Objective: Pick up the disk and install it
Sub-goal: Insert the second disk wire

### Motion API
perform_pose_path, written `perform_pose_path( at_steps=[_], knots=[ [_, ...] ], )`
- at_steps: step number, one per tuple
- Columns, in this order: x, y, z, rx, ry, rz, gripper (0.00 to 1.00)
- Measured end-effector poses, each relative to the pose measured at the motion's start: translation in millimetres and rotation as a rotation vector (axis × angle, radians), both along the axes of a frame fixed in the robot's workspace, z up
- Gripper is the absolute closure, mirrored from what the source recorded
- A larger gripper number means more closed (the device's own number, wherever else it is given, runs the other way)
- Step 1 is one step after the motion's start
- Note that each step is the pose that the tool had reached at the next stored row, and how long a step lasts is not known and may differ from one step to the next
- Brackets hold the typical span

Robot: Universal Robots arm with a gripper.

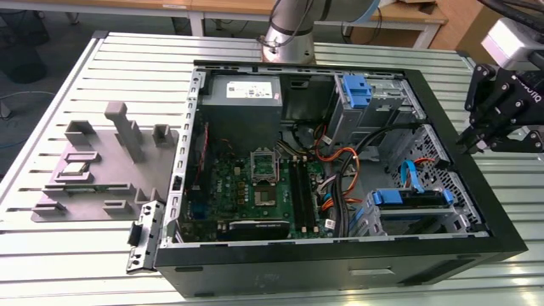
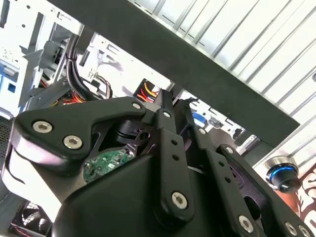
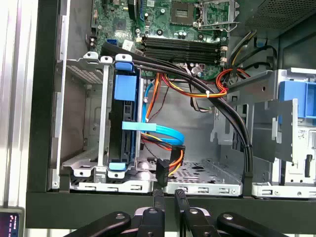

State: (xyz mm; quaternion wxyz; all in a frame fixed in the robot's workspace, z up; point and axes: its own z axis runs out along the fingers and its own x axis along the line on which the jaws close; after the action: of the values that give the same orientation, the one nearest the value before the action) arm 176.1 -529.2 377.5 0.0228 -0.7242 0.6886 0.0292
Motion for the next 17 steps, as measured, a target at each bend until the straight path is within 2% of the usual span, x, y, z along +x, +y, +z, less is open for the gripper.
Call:
perform_pose_path(
  at_steps=[17],
  knots=[
    [13.2, 8.9, 0.0, 0.0, 0.0, 0.009, 0.77]
  ],
)
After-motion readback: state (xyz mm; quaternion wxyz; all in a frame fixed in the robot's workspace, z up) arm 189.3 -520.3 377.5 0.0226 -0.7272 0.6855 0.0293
